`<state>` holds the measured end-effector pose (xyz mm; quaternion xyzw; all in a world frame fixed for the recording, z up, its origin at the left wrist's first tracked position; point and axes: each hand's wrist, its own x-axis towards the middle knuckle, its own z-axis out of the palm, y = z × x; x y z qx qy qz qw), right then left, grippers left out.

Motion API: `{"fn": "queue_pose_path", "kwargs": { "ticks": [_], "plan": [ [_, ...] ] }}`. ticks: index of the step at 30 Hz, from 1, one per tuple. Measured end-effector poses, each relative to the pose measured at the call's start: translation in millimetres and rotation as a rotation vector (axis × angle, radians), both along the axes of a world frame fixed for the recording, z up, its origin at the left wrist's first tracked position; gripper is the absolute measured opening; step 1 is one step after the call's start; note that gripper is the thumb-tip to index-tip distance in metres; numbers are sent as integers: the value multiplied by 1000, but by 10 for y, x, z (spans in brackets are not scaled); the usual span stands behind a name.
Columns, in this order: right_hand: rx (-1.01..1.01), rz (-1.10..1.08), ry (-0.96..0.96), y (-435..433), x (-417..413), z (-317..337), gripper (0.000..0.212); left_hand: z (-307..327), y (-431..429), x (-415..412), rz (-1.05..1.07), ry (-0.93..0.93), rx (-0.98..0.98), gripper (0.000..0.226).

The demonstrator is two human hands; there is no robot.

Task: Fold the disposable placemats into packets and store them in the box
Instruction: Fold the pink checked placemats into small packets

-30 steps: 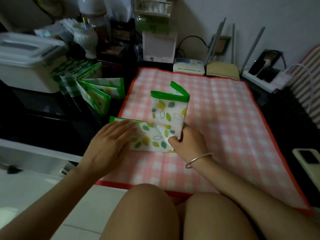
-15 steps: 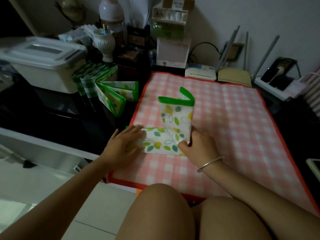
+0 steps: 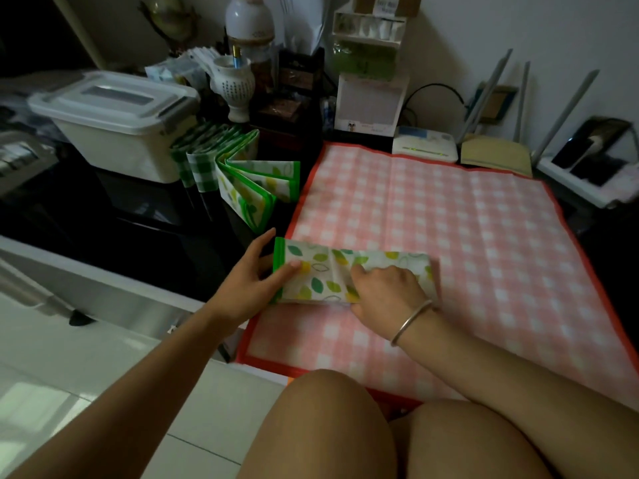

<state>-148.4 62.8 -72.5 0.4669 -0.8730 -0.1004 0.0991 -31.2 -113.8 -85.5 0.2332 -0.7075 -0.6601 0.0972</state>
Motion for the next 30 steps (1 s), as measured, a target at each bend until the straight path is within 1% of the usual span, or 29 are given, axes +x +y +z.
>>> {"fn": "queue_pose_path", "kwargs": {
  "ticks": [2, 4, 5, 7, 9, 11, 13, 14, 15, 16, 17, 18, 20, 22, 23, 25, 27, 29, 30],
  "plan": [
    [-82, 19, -88, 14, -17, -14, 49, -68, 19, 9, 17, -15, -105, 85],
    [-185, 33, -163, 55, -59, -21, 43, -131, 18, 3, 57, -7, -246, 82],
    [-206, 32, -193, 81, -81, -11, 39, -149, 18, -5, 82, -3, -311, 81],
    [-169, 13, -291, 125, -103, 29, 34, -171, 16, -21, 114, 1, -421, 80],
    [-192, 20, -349, 178, -163, 24, 34, -203, 2, -33, 129, -2, -515, 77],
    [-305, 34, -304, 209, -238, -16, 35, -226, -5, -39, 152, -11, -618, 73],
    [-448, 89, -191, 207, -328, -94, 35, -238, -12, -50, 172, -26, -725, 69],
    [-465, 93, -146, 198, -375, -129, 36, -238, -15, -55, 176, -32, -773, 67],
    [-446, 80, -150, 193, -424, -159, 42, -235, -20, -60, 173, -37, -821, 65],
    [-387, 52, -199, 193, -463, -190, 54, -229, -27, -66, 165, -40, -871, 62],
    [-307, 19, -252, 203, -495, -230, 63, -218, -34, -72, 154, -43, -916, 59],
    [-220, -12, -268, 220, -510, -257, 69, -208, -46, -74, 140, -45, -945, 57],
    [-82, -37, -260, 246, -551, -340, 74, -177, -74, -94, 91, -66, -959, 56],
    [-50, -57, -267, 246, -560, -364, 76, -137, -103, -105, 54, -94, -1020, 52],
    [-47, -63, -274, 238, -563, -368, 77, -99, -100, -107, 37, -98, -1118, 52],
    [-50, -61, -266, 241, -577, -390, 76, -24, -41, -110, -70, -38, -1361, 62],
    [-49, -65, -263, 242, -578, -404, 76, 26, 32, -114, -290, 32, -1559, 71],
    [-69, -65, -282, 236, -580, -412, 79, 10, 54, -127, -478, 57, -1680, 72],
    [-82, -68, -299, 235, -577, -406, 81, -21, 35, -134, -520, 54, -1722, 70]
  ]
}}
